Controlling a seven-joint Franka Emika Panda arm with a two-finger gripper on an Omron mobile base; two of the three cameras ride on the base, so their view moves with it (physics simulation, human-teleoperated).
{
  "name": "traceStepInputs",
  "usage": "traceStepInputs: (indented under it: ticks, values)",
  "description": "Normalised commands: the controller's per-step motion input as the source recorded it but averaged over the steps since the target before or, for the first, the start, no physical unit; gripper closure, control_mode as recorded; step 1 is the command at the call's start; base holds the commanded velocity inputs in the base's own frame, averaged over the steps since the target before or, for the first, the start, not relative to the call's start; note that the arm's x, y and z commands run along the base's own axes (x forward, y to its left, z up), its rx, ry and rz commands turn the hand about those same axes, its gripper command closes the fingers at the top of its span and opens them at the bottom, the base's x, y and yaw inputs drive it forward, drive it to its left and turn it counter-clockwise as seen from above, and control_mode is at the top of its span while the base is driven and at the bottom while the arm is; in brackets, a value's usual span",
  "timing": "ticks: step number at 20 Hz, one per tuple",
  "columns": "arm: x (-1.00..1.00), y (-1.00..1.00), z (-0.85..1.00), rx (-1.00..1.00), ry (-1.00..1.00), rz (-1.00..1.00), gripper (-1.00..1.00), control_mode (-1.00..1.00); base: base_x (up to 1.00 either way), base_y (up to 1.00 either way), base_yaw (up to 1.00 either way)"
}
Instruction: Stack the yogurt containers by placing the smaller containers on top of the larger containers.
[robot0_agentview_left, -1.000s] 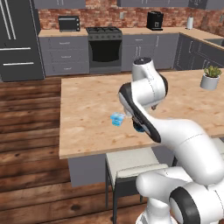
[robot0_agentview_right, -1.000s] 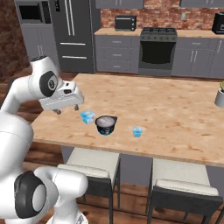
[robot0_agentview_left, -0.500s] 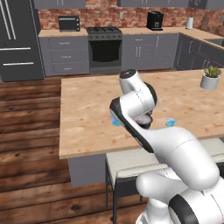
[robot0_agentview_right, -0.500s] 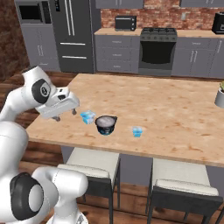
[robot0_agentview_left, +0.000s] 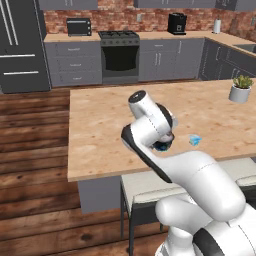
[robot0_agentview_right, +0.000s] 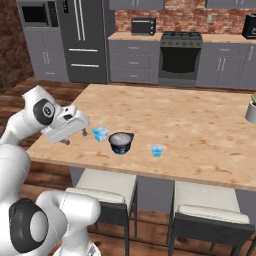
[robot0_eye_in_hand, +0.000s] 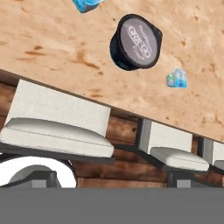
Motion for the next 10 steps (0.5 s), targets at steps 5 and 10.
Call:
traceStepInputs:
  ticks: [5, 10]
  values:
    - [0.14, 0.00, -0.04, -0.02, 0.00, 0.00, -1.00, -1.00, 0.00, 0.00, 0.00]
    - [0.20, 0.02, -0.09, -0.01, 0.00, 0.00, -1.00, -1.00, 0.00, 0.00, 0.00]
